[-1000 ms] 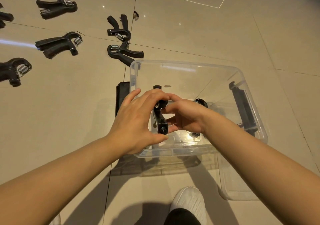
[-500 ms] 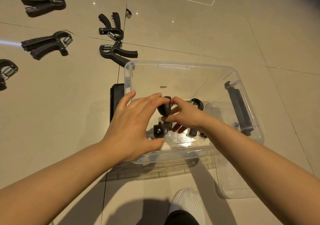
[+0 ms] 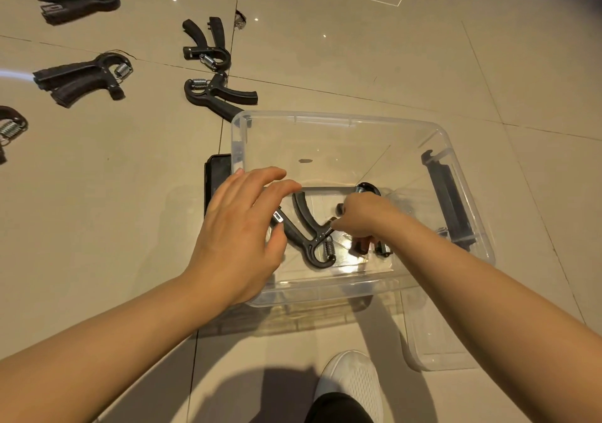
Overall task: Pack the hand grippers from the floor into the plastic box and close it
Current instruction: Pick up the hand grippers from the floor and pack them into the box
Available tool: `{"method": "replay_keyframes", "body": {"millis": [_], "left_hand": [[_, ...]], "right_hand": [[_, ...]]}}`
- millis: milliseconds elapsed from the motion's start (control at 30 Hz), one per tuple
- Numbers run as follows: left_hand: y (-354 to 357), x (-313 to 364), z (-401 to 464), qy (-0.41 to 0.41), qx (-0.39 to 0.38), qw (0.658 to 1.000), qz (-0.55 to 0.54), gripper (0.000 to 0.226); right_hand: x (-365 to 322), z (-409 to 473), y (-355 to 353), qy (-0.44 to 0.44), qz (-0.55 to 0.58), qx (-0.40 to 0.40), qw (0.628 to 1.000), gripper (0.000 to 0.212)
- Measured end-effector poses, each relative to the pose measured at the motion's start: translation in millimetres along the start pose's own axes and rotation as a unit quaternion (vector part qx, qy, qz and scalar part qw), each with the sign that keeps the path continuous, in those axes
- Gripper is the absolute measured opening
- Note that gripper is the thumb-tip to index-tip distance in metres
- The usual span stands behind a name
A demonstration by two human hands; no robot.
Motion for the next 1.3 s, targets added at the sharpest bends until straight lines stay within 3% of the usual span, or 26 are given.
{"method": "replay_keyframes", "body": {"millis": [67,167,267,333,500,600,767,933,1167,1300], "left_hand": [[0.0,-0.3,0.0,-0.001,0.002,1.0,-0.005,0.048],[0.2,-0.6,-0.3,-0.005,0.012,1.0,-0.023,0.055],[0.1,-1.1,-1.5,-0.017,0.017,0.999,-0.035,0.061],[0.7,-1.5,-1.7,-0.017,0.015,0.999,-0.034,0.061],[1.2,-0.8,1.1,-0.004,0.003,0.999,-0.046,0.051],[1.1,-1.2,1.4,-0.005,0.006,0.999,-0.042,0.048],[-0.5,1.1,0.5,-0.002,0.007,0.999,-0.052,0.056],[-0.8,0.9,0.3,-0.011,0.004,0.998,-0.055,0.06],[1.5,-1.9,1.2,0.007,0.014,0.999,-0.035,0.051],[1.4,-1.6,1.6,0.005,0.014,0.999,-0.036,0.05]], "right_hand": [[-0.3,1.4,-7.3,-0.085,-0.06,-0.005,0.995,0.024],[-2.7,4.0,-10.0,-0.183,-0.142,-0.001,0.973,0.044],[-19.0,9.7,8.4,-0.282,-0.298,-0.008,0.912,0.064],[-26.7,16.8,17.0,-0.315,-0.334,-0.026,0.888,0.073],[-27.6,25.9,16.0,-0.234,-0.346,-0.053,0.907,0.079],[-29.9,22.5,22.5,-0.24,-0.338,-0.058,0.908,0.068],[-30.7,24.4,21.6,-0.247,-0.319,-0.053,0.914,0.067],[-26.0,24.4,23.2,-0.209,-0.283,-0.04,0.935,0.055],[-18.9,30.4,26.3,-0.155,-0.323,-0.017,0.933,0.067],[-10.1,35.2,22.1,-0.123,-0.314,-0.015,0.941,0.061]]}}
Point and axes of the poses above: each hand's wrist, its own z-axis towards the middle knuckle, its own y-axis out of the palm, x = y × z, the point moved 2 cm from there along z, towards the middle knuckle, and after that the axes turned 11 degrees about -y, right-handed, at the moved point
